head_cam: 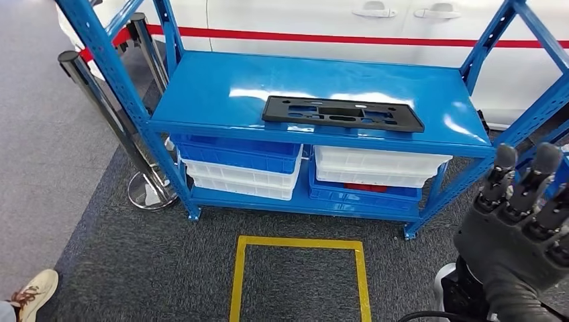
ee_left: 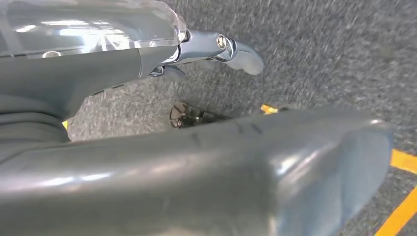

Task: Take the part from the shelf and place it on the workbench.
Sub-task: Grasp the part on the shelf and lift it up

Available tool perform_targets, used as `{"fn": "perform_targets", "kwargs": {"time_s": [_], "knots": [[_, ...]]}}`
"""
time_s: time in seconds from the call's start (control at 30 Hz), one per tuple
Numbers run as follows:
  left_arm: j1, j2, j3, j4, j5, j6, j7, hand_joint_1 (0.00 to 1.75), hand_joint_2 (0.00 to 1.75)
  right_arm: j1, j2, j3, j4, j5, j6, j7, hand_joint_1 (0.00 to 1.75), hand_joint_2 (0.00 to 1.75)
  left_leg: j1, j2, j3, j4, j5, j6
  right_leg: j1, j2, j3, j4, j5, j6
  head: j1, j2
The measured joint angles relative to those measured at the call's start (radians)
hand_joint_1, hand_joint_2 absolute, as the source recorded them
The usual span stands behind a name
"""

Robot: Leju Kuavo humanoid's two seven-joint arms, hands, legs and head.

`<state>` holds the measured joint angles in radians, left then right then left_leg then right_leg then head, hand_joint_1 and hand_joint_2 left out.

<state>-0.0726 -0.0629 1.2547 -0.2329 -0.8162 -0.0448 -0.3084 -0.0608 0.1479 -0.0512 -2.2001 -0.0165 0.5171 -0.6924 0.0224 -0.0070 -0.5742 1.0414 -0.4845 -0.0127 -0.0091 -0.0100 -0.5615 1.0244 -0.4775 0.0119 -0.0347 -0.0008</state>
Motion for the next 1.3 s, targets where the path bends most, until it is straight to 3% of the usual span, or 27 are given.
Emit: {"fn": "perform_targets", "kwargs": {"time_s": [0.1, 0.13, 0.23, 0.3, 0.37, 0.43, 0.53, 0.63, 0.7, 0.77, 0.8, 0.83, 0.87, 0.93, 1.0, 1.1, 1.17, 1.27, 1.3], "knots": [[0.001, 0.000, 0.000, 0.000, 0.000, 0.000, -0.001, 0.00, 0.00, 0.004, -0.033, 0.046, 0.012, 0.005, -0.035, 0.000, 0.00, 0.00, 0.000, -0.003, 0.008, -0.006, 0.001, 0.026, -0.002, 0.002, -0.002, 0.017, -0.002, 0.017, 0.003, 0.000], [0.001, 0.000, 0.000, 0.000, 0.000, 0.000, -0.001, 0.00, 0.00, 0.005, -0.043, 0.057, 0.014, 0.005, -0.044, 0.000, 0.00, 0.00, 0.001, -0.003, 0.013, -0.007, 0.000, 0.032, -0.004, 0.003, -0.015, 0.044, -0.015, 0.021, 0.004, 0.000], [0.001, 0.000, 0.000, 0.000, -0.001, 0.000, -0.001, 0.00, 0.00, 0.011, -0.069, 0.085, 0.021, 0.007, -0.067, 0.000, 0.00, 0.00, -0.002, -0.004, 0.020, -0.009, -0.007, 0.044, -0.005, 0.005, -0.111, 0.214, -0.090, 0.030, 0.006, 0.000], [0.001, 0.000, 0.000, 0.000, -0.002, 0.000, -0.001, 0.00, 0.00, 0.018, -0.081, 0.099, 0.025, 0.008, -0.080, 0.000, 0.00, 0.00, -0.007, -0.005, 0.028, -0.009, -0.016, 0.047, -0.005, 0.005, -0.163, 0.281, -0.097, 0.028, 0.006, 0.000], [0.002, 0.000, 0.000, 0.000, -0.004, 0.000, -0.002, 0.00, 0.00, 0.022, -0.091, 0.110, 0.028, 0.007, -0.090, 0.000, 0.00, 0.00, -0.013, -0.008, 0.046, -0.009, -0.030, 0.047, 0.001, 0.006, -0.144, 0.205, -0.027, 0.013, 0.006, 0.000], [0.002, -0.003, 0.000, 0.002, -0.006, 0.000, -0.003, 0.00, 0.00, 0.023, -0.100, 0.120, 0.030, 0.007, -0.102, 0.000, 0.00, 0.00, -0.016, -0.009, 0.063, -0.013, -0.043, 0.045, 0.013, 0.006, -0.096, 0.083, 0.040, -0.014, 0.002, 0.000], [-0.001, -0.006, 0.000, 0.005, -0.008, 0.000, -0.005, 0.00, 0.00, 0.022, -0.109, 0.135, 0.033, 0.009, -0.117, 0.000, 0.00, 0.00, -0.009, -0.007, 0.080, -0.026, -0.042, 0.028, 0.032, 0.007, -0.065, -0.001, 0.042, -0.049, 0.001, 0.000], [-0.002, -0.005, 0.000, 0.005, -0.008, 0.000, -0.005, 0.00, 0.00, 0.024, -0.113, 0.147, 0.034, 0.011, -0.121, 0.000, 0.00, 0.00, -0.011, -0.001, 0.085, 0.007, -0.032, 0.015, 0.022, 0.007, -0.008, -0.049, 0.043, -0.062, 0.004, 0.000], [-0.004, -0.004, 0.000, 0.005, -0.009, -0.001, -0.006, 0.00, 0.00, 0.024, -0.114, 0.153, 0.036, 0.012, -0.124, 0.000, 0.00, 0.00, -0.009, 0.001, 0.027, 0.112, -0.052, 0.012, 0.015, 0.003, 0.025, -0.062, 0.032, -0.057, 0.003, 0.000], [-0.002, -0.002, -0.001, 0.005, -0.011, -0.001, -0.006, 0.00, 0.00, 0.025, -0.115, 0.161, 0.038, 0.015, -0.136, 0.000, 0.00, 0.00, -0.005, 0.001, -0.056, 0.214, -0.101, 0.000, 0.010, 0.003, 0.048, -0.062, 0.012, -0.049, 0.002, 0.000], [0.000, 0.000, -0.001, 0.005, -0.012, 0.000, -0.006, 0.00, 0.00, 0.025, -0.116, 0.166, 0.039, 0.016, -0.146, 0.000, 0.00, 0.00, -0.002, 0.001, -0.084, 0.230, -0.119, -0.007, 0.007, 0.004, 0.062, -0.061, 0.000, -0.043, 0.002, 0.000], [0.002, 0.002, -0.001, 0.005, -0.013, 0.000, -0.006, 0.00, 0.00, 0.026, -0.118, 0.172, 0.041, 0.016, -0.155, 0.000, 0.00, 0.00, 0.001, 0.001, -0.098, 0.216, -0.118, -0.015, 0.004, 0.006, 0.077, -0.059, -0.012, -0.037, 0.002, 0.000], [0.003, 0.004, -0.001, 0.005, -0.015, 0.001, -0.007, 0.00, 0.00, 0.026, -0.120, 0.178, 0.042, 0.014, -0.162, 0.000, 0.00, 0.00, 0.005, 0.001, -0.099, 0.174, -0.092, -0.020, -0.001, 0.008, 0.093, -0.056, -0.026, -0.031, 0.002, 0.000], [0.006, 0.006, -0.001, 0.006, -0.020, 0.002, -0.007, 0.00, 0.00, 0.026, -0.123, 0.189, 0.047, 0.003, -0.159, 0.000, 0.00, 0.00, 0.013, -0.006, -0.089, 0.063, 0.013, -0.029, -0.006, 0.014, 0.116, -0.043, -0.057, -0.014, 0.002, 0.000], [0.010, 0.007, -0.001, 0.007, -0.023, 0.004, -0.008, 0.00, 0.00, 0.024, -0.124, 0.194, 0.052, -0.011, -0.142, 0.000, 0.00, 0.00, 0.013, -0.011, -0.090, 0.018, 0.076, -0.016, -0.006, 0.021, 0.114, -0.028, -0.080, 0.002, 0.002, 0.000], [0.010, 0.007, -0.002, 0.008, -0.023, 0.007, -0.008, 0.00, 0.00, 0.019, -0.124, 0.196, 0.058, -0.019, -0.114, 0.000, 0.00, 0.00, 0.007, -0.002, -0.090, 0.022, 0.069, 0.014, -0.011, 0.025, 0.111, -0.025, -0.094, 0.017, 0.001, 0.000], [0.007, 0.008, -0.002, 0.008, -0.023, 0.009, -0.009, 0.00, 0.00, 0.015, -0.124, 0.196, 0.062, -0.017, -0.108, -0.001, 0.00, 0.00, 0.007, 0.003, -0.078, 0.016, 0.060, 0.027, -0.014, 0.020, 0.088, 0.027, -0.120, 0.025, 0.002, 0.000], [0.000, 0.008, -0.002, 0.008, -0.022, 0.009, -0.009, 0.00, 0.00, 0.012, -0.124, 0.196, 0.078, -0.010, -0.122, -0.001, 0.00, 0.00, 0.005, 0.006, -0.062, 0.012, 0.044, 0.036, -0.014, 0.015, -0.034, 0.224, -0.182, 0.032, 0.002, 0.000], [-0.001, 0.008, -0.002, 0.008, -0.022, 0.009, -0.009, 0.00, 0.00, 0.012, -0.124, 0.196, 0.085, -0.009, -0.126, -0.001, 0.00, 0.00, 0.003, 0.006, -0.055, 0.012, 0.038, 0.037, -0.014, 0.015, -0.069, 0.264, -0.180, 0.032, 0.002, 0.000]]}}
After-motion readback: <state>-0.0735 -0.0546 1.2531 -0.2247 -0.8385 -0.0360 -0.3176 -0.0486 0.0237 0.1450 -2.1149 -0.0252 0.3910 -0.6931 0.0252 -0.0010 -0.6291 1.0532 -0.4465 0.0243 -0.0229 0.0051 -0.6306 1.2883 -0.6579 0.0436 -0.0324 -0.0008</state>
